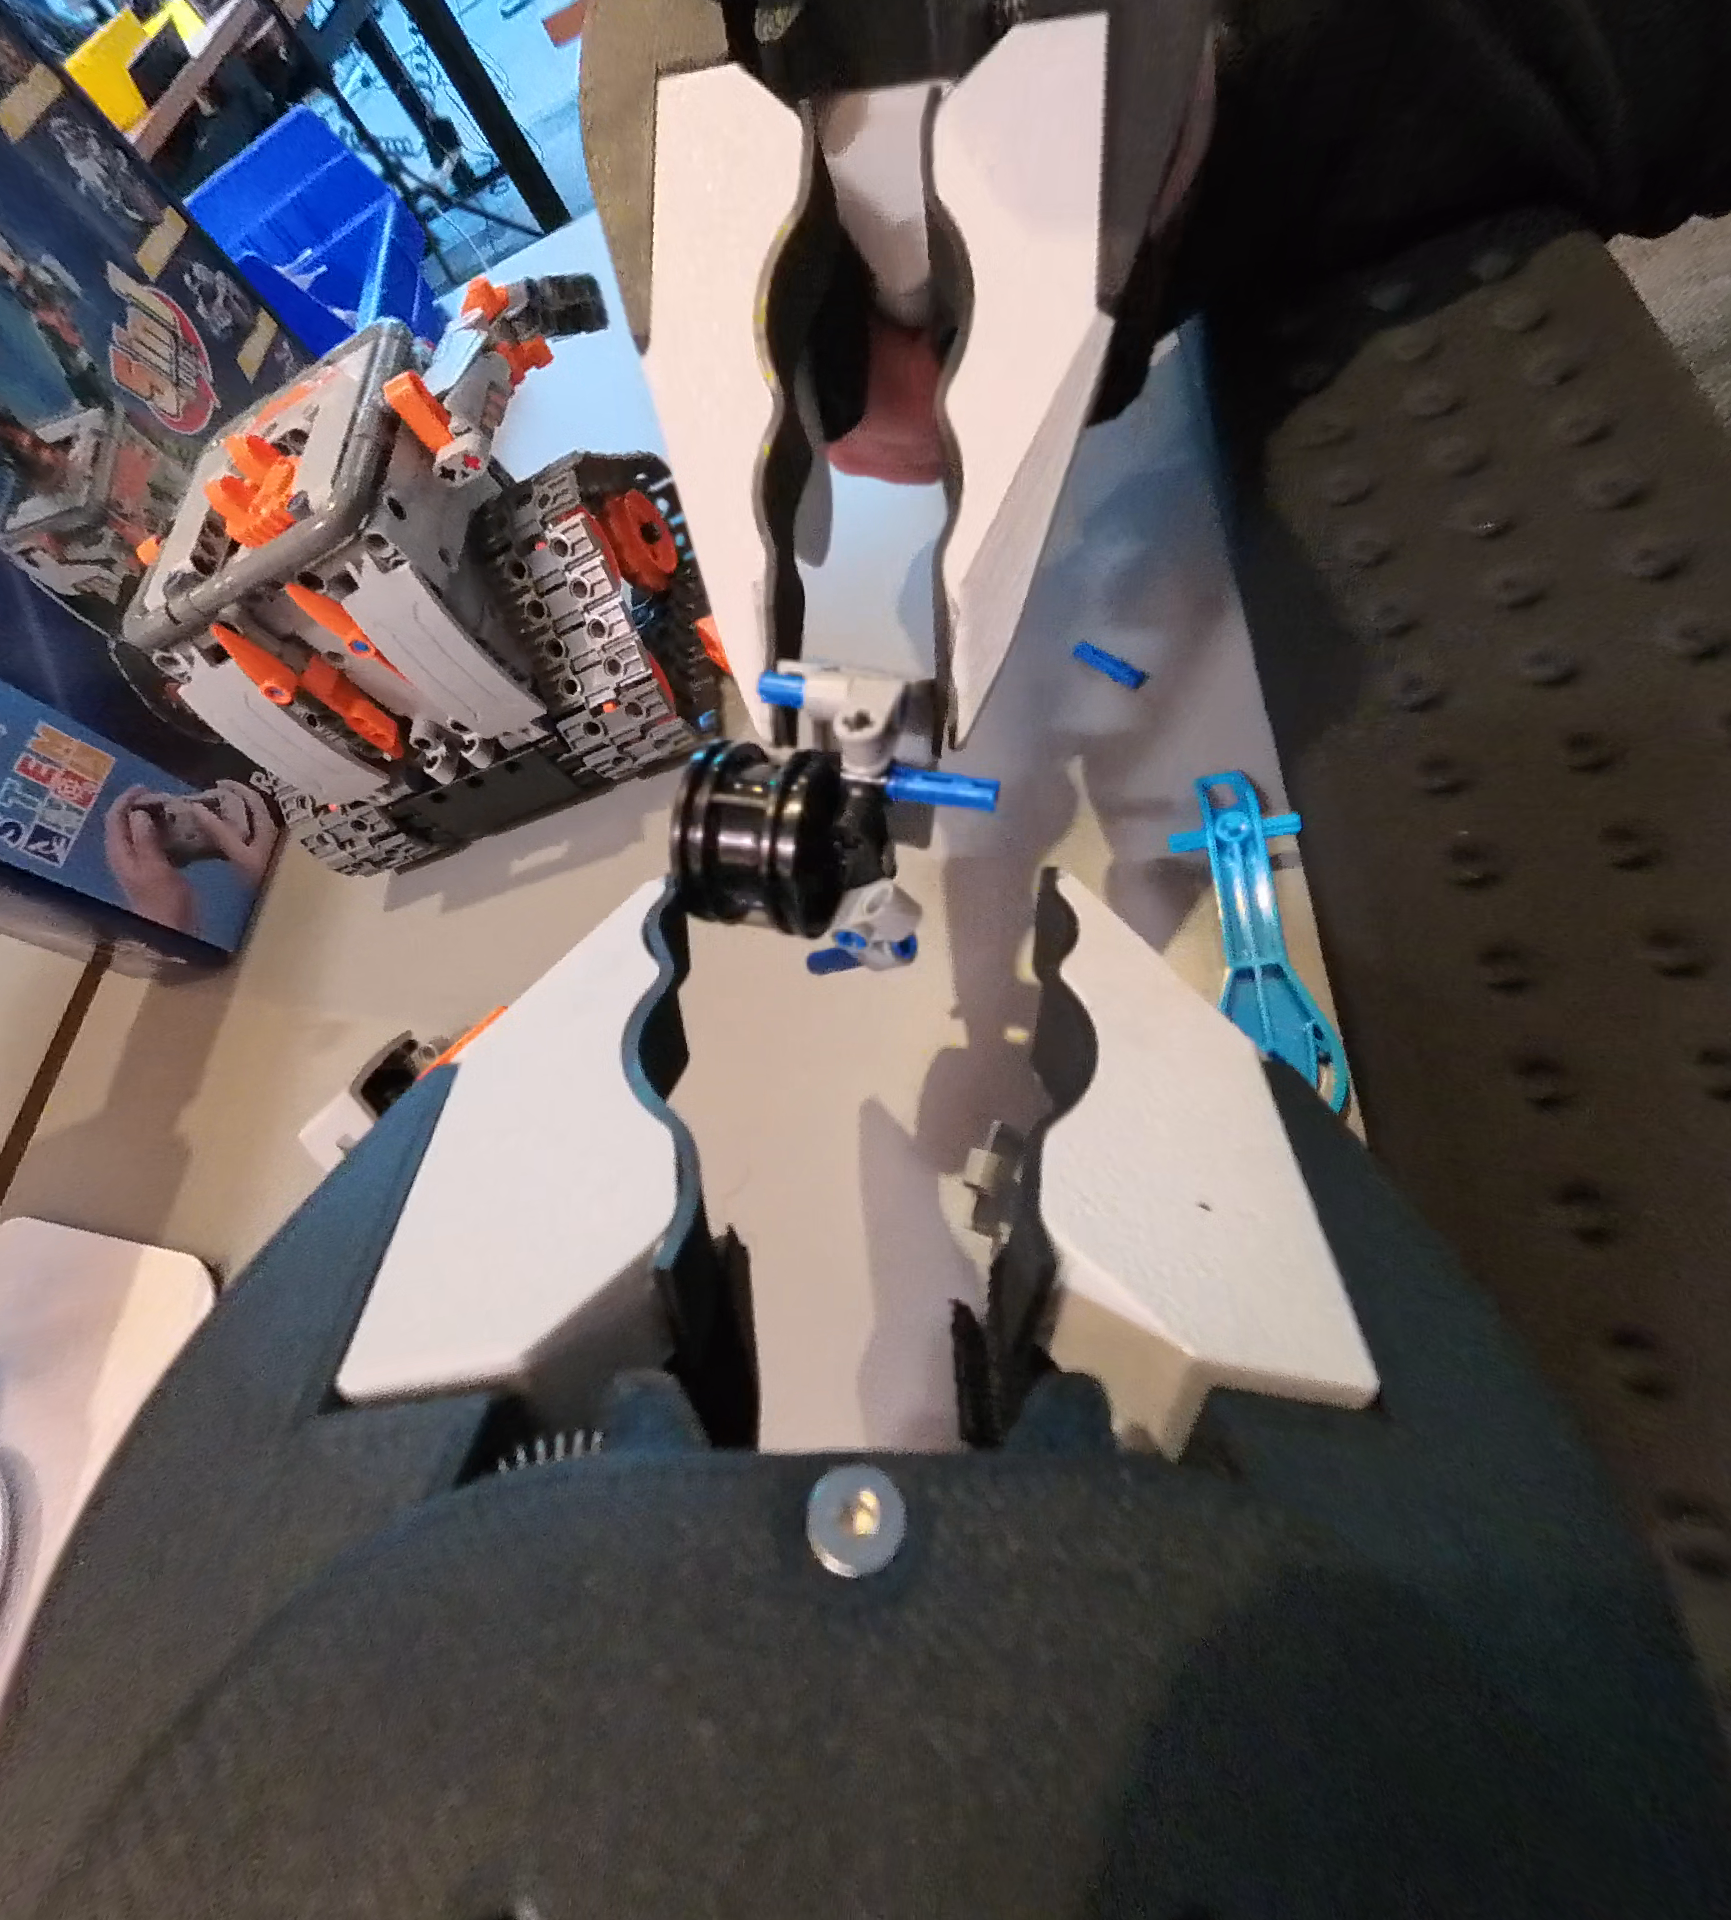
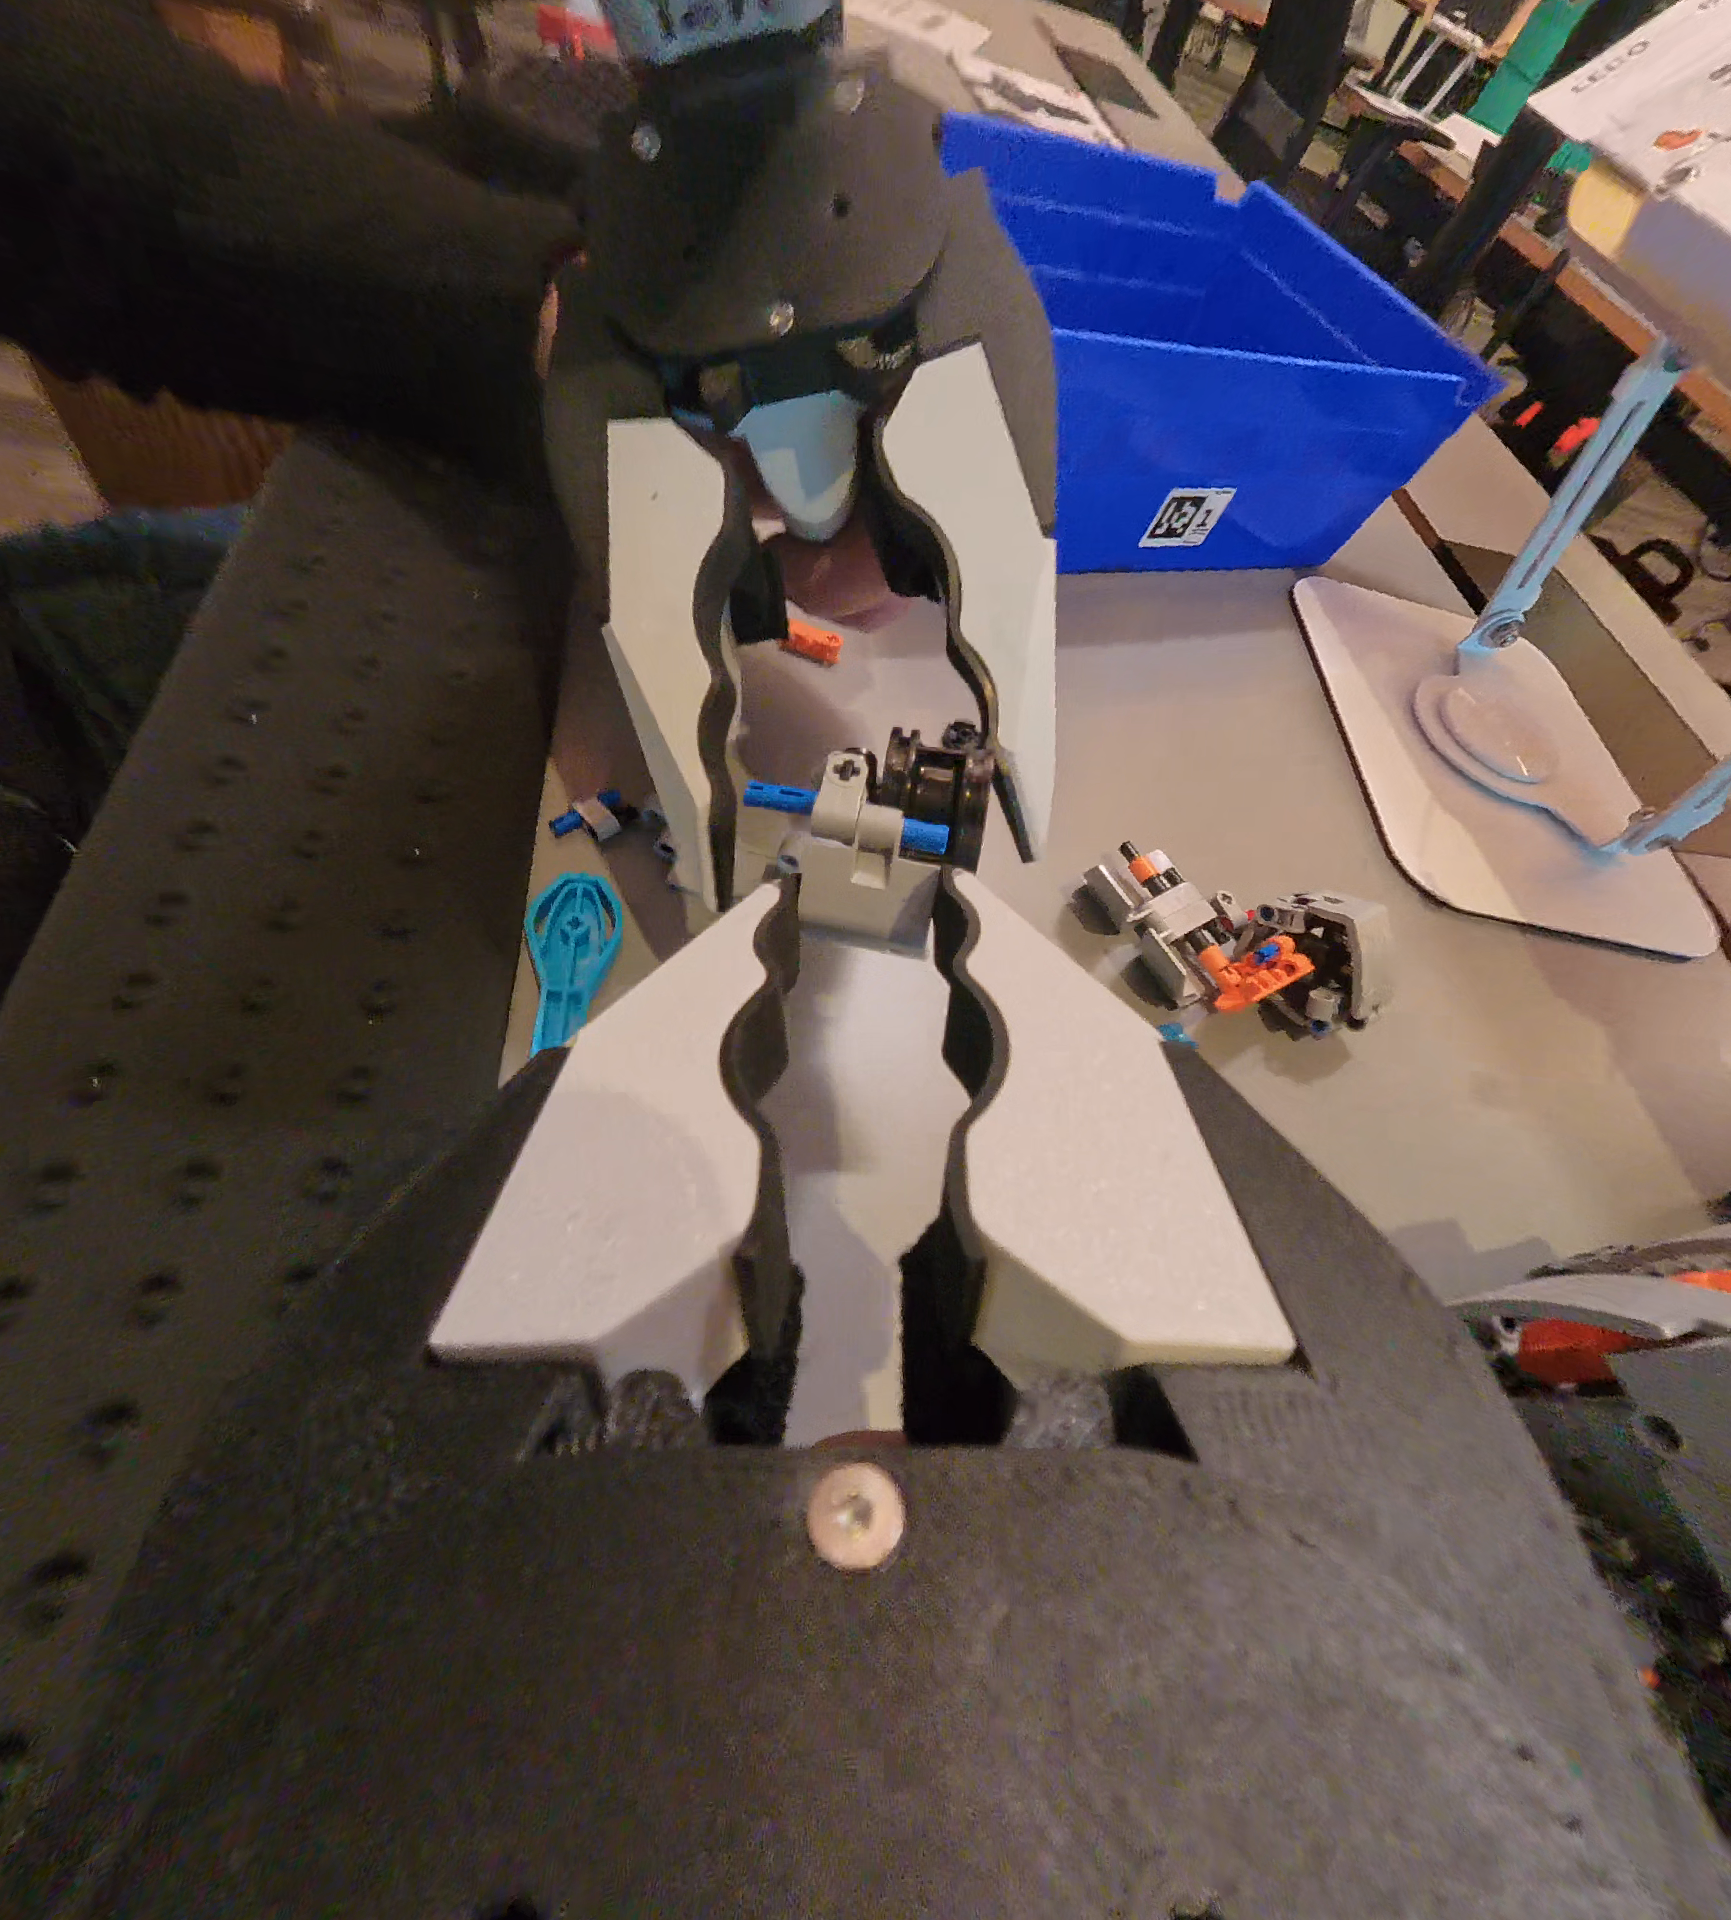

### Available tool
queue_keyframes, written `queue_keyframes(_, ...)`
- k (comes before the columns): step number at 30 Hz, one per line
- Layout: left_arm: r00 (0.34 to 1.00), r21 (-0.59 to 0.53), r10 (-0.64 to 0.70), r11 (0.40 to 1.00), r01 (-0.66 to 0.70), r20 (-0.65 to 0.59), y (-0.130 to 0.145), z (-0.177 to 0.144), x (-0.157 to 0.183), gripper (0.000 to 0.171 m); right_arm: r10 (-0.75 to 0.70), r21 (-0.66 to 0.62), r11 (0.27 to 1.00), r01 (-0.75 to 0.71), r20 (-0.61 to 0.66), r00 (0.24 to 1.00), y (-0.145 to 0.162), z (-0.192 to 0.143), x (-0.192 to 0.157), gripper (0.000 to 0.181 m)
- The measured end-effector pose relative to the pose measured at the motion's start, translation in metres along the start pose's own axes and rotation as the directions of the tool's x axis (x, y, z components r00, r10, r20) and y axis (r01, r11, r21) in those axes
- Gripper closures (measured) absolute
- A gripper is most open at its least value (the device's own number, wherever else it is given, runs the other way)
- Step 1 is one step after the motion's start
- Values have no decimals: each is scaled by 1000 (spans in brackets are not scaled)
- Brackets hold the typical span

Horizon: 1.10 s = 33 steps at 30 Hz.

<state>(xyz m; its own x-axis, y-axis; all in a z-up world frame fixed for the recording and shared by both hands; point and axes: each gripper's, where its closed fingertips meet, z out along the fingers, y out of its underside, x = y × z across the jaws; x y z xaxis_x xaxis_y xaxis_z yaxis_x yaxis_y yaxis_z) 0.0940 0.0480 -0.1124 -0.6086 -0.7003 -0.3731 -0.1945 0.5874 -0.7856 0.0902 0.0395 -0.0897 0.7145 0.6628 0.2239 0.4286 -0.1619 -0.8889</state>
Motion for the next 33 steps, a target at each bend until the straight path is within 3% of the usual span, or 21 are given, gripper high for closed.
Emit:
queue_keyframes(2, 1000, 16, -4, 1000, 4, 15, -3, -1, -2, 108, 30, 13, 999, -30, 11, 999, -1, 0, 1, 157)
queue_keyframes(5, 999, 26, 6, 1000, -7, 42, -5, -3, -6, 129, 41, 2, 999, -41, 31, 999, 1, 5, -3, 158)
queue_keyframes(10, 999, -4, 31, 1000, -30, 45, 0, 3, -4, 129, 20, 17, 1000, -20, 30, 999, -5, 8, -6, 158)
queue_keyframes(17, 995, -4, 66, 998, -66, 80, 2, 2, -9, 134, -78, -28, 997, 76, -63, 995, -5, 11, -3, 158)
queue_keyframes(22, 991, 128, -131, 984, 126, 30, -12, -6, -19, 134, -11, 91, 996, 22, -116, 993, -24, -2, 10, 156)
queue_keyframes(25, 949, 226, -300, 922, 315, -99, -21, -15, -23, 134, -7, 135, 990, 27, -152, 988, -31, -11, 16, 149)
queue_keyframes(30, 799, 268, -458, 774, 574, -390, -34, -23, -16, 134, -177, 49, 979, 196, -262, 949, -31, -7, 16, 130)
queue_keyframes(33, 738, 245, -496, 728, 640, -457, -36, -24, -15, 134, -330, -47, 942, 333, -323, 887, -31, 1, 13, 108)
